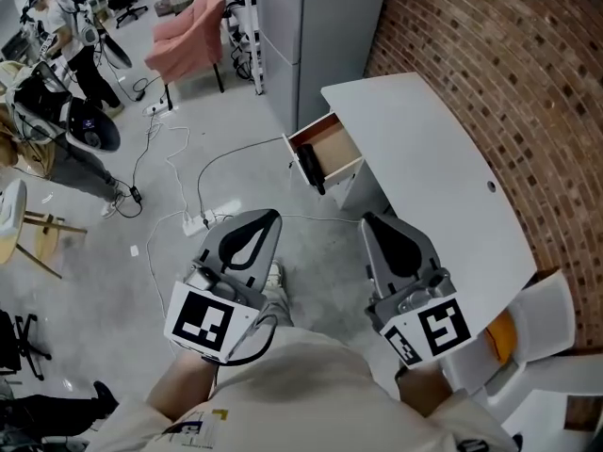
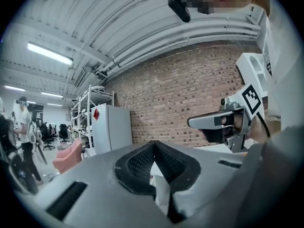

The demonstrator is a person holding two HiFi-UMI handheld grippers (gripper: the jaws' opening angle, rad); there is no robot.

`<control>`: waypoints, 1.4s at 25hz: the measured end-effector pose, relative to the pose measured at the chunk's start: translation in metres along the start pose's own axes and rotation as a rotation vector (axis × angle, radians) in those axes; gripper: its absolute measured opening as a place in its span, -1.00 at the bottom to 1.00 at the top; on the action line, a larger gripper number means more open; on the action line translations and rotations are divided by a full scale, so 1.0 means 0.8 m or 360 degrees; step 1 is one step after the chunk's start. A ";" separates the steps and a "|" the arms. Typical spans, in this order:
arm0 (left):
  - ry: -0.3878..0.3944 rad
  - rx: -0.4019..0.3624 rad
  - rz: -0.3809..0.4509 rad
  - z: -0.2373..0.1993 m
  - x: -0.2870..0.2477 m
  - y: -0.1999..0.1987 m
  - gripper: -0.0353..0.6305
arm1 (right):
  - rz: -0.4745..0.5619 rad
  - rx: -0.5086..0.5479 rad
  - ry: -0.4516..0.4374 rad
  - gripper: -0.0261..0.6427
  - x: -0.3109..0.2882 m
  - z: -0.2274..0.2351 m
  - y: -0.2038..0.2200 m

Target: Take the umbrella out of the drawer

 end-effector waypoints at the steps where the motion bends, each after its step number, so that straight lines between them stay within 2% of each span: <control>1: 0.0007 0.0015 0.0000 -0.010 -0.006 0.002 -0.87 | -0.0013 -0.0003 0.0004 -0.90 -0.011 0.003 0.002; 6: 0.0026 0.0042 -0.0003 -0.068 -0.032 0.009 -0.87 | -0.0066 -0.0007 0.0032 -0.90 -0.076 0.013 0.009; 13: 0.0093 0.0040 0.0005 -0.154 -0.076 0.006 -0.87 | -0.0075 0.0040 0.0057 -0.90 -0.160 0.023 -0.013; 18: 0.0156 0.0071 0.0027 -0.210 -0.111 0.009 -0.87 | -0.0081 0.0191 0.0141 -0.90 -0.214 0.030 -0.022; 23: 0.0220 0.0073 0.0036 -0.256 -0.149 0.016 -0.87 | -0.0082 0.0208 0.0209 -0.90 -0.263 0.047 -0.020; 27: 0.0252 0.0133 0.0029 -0.287 -0.171 0.027 -0.87 | -0.0113 0.0197 0.0240 -0.90 -0.293 0.059 -0.008; 35: 0.0282 0.0149 0.0001 -0.312 -0.202 0.044 -0.87 | -0.0139 0.0162 0.0236 -0.90 -0.327 0.076 0.007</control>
Point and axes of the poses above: the fingertips, and each gripper's own axes: x backward along the fingers, z to its right, y out of its underside, the point moved 8 cm from there along x, backward along the fingers, and after that the axes turned 4 degrees about z, right-handed, at the moved point
